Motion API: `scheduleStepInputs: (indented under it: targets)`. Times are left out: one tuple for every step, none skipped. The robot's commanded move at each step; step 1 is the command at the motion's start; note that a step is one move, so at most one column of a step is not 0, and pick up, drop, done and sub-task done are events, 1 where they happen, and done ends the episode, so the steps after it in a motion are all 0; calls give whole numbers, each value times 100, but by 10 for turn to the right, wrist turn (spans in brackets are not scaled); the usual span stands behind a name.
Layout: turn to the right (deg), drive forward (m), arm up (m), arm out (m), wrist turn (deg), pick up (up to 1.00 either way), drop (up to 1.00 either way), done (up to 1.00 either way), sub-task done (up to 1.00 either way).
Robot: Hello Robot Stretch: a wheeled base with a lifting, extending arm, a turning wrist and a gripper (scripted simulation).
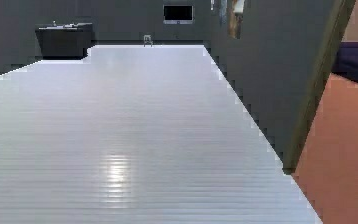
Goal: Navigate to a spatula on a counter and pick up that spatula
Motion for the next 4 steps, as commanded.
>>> scheduleStepInputs:
  targets:
    - [0, 15, 0, 0, 0, 0, 0, 0, 0]
    - [-450, 0, 0, 0, 0, 0, 0, 0, 0]
    - [-450, 0, 0, 0, 0, 0, 0, 0, 0]
    - [0, 100, 0, 0, 0, 0, 0, 0, 0]
